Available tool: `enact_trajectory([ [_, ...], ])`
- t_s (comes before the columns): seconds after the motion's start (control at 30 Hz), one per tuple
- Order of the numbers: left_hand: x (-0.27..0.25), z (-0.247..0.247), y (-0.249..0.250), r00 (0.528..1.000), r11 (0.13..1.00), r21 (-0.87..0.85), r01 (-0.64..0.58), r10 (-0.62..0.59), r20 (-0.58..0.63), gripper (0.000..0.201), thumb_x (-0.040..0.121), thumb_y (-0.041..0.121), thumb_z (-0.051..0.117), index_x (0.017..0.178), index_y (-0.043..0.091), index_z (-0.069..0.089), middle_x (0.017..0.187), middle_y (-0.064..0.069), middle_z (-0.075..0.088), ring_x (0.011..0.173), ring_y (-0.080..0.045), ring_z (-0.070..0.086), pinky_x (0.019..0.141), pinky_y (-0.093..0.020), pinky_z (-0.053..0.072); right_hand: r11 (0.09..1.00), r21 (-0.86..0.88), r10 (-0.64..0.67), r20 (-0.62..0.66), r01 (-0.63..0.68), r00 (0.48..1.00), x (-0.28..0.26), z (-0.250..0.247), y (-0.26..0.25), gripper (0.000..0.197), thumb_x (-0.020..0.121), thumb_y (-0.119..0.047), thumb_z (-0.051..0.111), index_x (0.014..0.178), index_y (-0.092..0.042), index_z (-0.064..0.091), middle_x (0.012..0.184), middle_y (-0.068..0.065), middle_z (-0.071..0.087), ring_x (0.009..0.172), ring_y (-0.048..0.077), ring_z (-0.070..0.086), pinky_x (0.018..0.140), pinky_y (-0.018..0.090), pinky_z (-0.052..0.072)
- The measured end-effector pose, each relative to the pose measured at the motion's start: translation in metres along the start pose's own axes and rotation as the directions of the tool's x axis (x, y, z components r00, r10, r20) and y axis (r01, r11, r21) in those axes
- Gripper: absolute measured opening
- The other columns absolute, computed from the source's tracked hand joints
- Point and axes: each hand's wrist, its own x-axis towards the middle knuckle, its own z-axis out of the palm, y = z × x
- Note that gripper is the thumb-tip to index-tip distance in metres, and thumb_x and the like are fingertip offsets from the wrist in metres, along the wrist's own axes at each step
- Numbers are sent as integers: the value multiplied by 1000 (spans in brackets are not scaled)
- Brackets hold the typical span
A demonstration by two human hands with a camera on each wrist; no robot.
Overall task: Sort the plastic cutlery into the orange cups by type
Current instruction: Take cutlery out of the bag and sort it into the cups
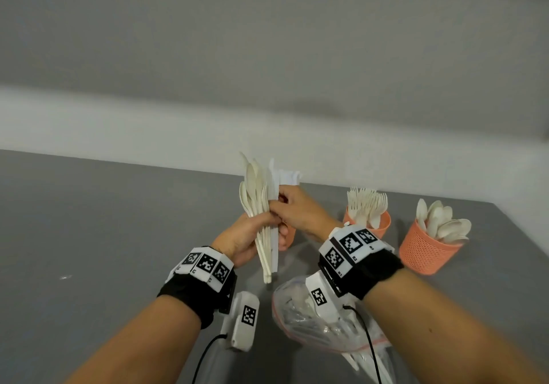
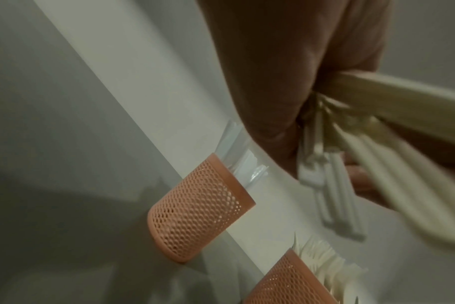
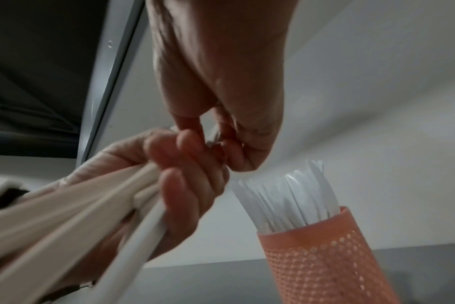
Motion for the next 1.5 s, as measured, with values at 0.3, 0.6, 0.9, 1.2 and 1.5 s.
enact_trajectory([
  [0.3,-10,-2,2,996,992,-94,-81,76,-52,23,89,-8,40,92,0,61,83,-15,73,78,-21,72,66,-29,58,990,129,65,-31,-61,997,-13,-15,-5,16,92,-18,54,101,-7,61,81,4,63,70,14,59,62,26,48],
  [0.6,-10,-26,-6,957,998,35,-49,57,-285,9,92,11,53,84,11,56,60,-3,49,45,-10,51,53,-27,54,975,155,-56,-522,159,851,3,-51,-14,15,91,-12,55,98,0,60,76,4,57,67,15,54,59,27,51],
  [0.9,-18,-33,0,983,990,-96,-104,88,-161,22,96,22,43,112,22,59,62,0,61,40,-10,49,43,-23,45,940,-336,-59,-352,-67,934,35,6,34,15,89,-10,54,90,1,65,84,13,66,76,24,58,64,26,40],
  [1.2,-23,-38,3,998,978,-207,-37,27,-49,26,98,22,36,107,9,56,73,-4,72,43,-11,57,44,-21,49,943,-334,-166,-456,5,874,32,12,33,42,84,-2,55,127,-3,51,121,16,50,114,28,44,96,31,39],
  [1.5,-18,-18,0,997,977,-211,-15,30,71,20,92,12,41,98,5,59,70,-6,71,55,-13,67,56,-25,57,932,-103,-350,-495,347,795,-17,20,-9,12,84,-4,60,95,-9,59,78,3,51,63,4,45,60,10,41],
])
